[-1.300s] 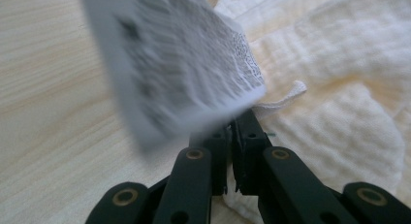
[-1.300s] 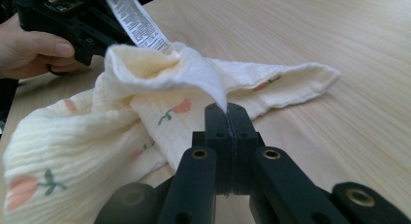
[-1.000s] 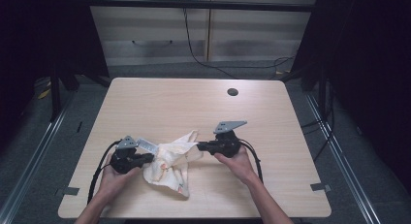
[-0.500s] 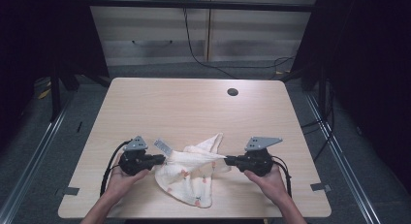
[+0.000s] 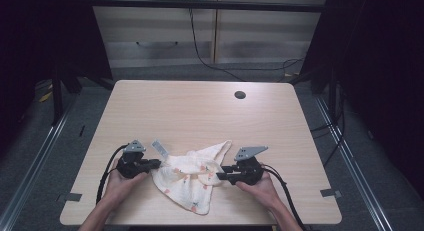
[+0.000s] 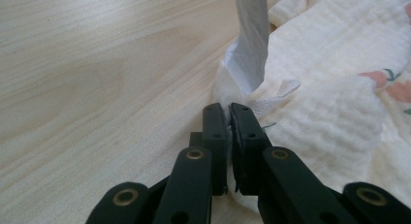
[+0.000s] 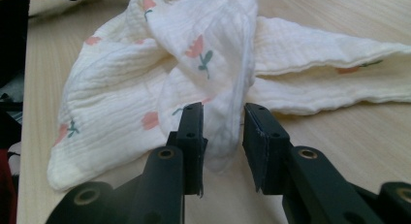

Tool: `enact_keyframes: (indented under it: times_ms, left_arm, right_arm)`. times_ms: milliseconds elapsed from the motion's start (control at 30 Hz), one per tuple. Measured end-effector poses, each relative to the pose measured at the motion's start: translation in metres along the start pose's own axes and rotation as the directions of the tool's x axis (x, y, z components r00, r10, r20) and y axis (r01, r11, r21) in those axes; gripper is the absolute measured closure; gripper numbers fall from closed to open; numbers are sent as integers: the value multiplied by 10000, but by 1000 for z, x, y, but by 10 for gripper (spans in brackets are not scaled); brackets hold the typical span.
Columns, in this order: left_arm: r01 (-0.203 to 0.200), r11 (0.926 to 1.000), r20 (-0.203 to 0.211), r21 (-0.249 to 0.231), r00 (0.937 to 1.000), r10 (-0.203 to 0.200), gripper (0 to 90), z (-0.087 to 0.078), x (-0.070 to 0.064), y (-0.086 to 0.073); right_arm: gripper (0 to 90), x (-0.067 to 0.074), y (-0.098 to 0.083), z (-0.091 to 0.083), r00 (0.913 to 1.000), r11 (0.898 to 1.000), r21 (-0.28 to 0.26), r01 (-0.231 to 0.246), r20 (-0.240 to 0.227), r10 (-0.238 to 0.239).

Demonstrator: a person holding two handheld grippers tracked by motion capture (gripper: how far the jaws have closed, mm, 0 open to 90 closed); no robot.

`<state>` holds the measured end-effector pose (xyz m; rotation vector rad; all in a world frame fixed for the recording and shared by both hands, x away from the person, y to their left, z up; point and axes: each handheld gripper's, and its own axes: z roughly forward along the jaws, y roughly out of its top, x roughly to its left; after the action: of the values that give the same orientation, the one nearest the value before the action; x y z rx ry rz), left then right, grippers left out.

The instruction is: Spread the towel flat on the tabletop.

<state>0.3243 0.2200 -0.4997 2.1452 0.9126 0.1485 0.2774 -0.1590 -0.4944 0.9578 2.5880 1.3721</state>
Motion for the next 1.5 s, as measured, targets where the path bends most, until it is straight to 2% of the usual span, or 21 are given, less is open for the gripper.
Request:
enact_keyframes:
  times_ms: [233,300,367,467,567,667,767,900,967,1033,1100,1233,1433,1500]
  left_arm:
    - [10,10000,90,-23,10000,-9,857,1,0,-2]
    - [83,9999,160,-64,9998,-82,857,0,0,-3]
    - [130,9998,196,-162,9997,-127,857,-2,1,-3]
    - [228,9987,217,-461,9995,-218,858,-8,3,-2]
    - [334,9946,310,-983,9991,-305,860,-18,3,2]
    - [433,9833,505,-1768,9981,-348,862,-32,1,11]
    - [440,9723,641,-2296,9975,-300,862,-44,-2,19]
    - [195,9619,703,-2728,9975,-3,862,-56,-9,31]
    - [55,9530,627,-3029,9979,141,861,-61,-12,37]
    - [-104,9492,602,-3146,9977,309,861,-65,-15,44]
    - [-262,9419,586,-3348,9971,486,861,-71,-19,53]
    - [-432,9273,568,-3718,9960,692,861,-80,-23,65]
    - [-743,9107,459,-4063,9938,1016,861,-96,-27,81]
    - [-863,9022,405,-4226,9927,1139,861,-101,-30,87]
  right_arm:
    - [743,2,-10,-3,9988,9997,-52,-249,-419,247]
    - [782,2,-12,-5,9986,9994,-176,-297,-441,289]
    - [858,3,-12,-8,9982,9990,-300,-335,-515,320]
    - [876,5,-10,-15,9992,9979,-556,-338,-228,325]
    - [884,1,-3,-28,9989,9913,-1235,-457,14,462]
    - [889,-4,7,-41,9982,9842,-1704,-490,246,539]
    - [891,-6,16,-55,9978,9749,-2192,-397,428,503]
    - [891,-5,33,-70,9968,9671,-2539,-169,714,361]
    - [891,-4,43,-79,9960,9607,-2775,31,871,220]
    - [891,-3,51,-88,9947,9563,-2917,195,1021,108]
    - [891,-3,59,-100,9931,9511,-3072,339,1169,24]
    - [891,-2,70,-113,9900,9488,-3112,536,1404,-98]
    - [891,1,79,-129,9867,9417,-3265,807,1597,-292]
    - [891,2,83,-135,9851,9387,-3325,912,1683,-361]
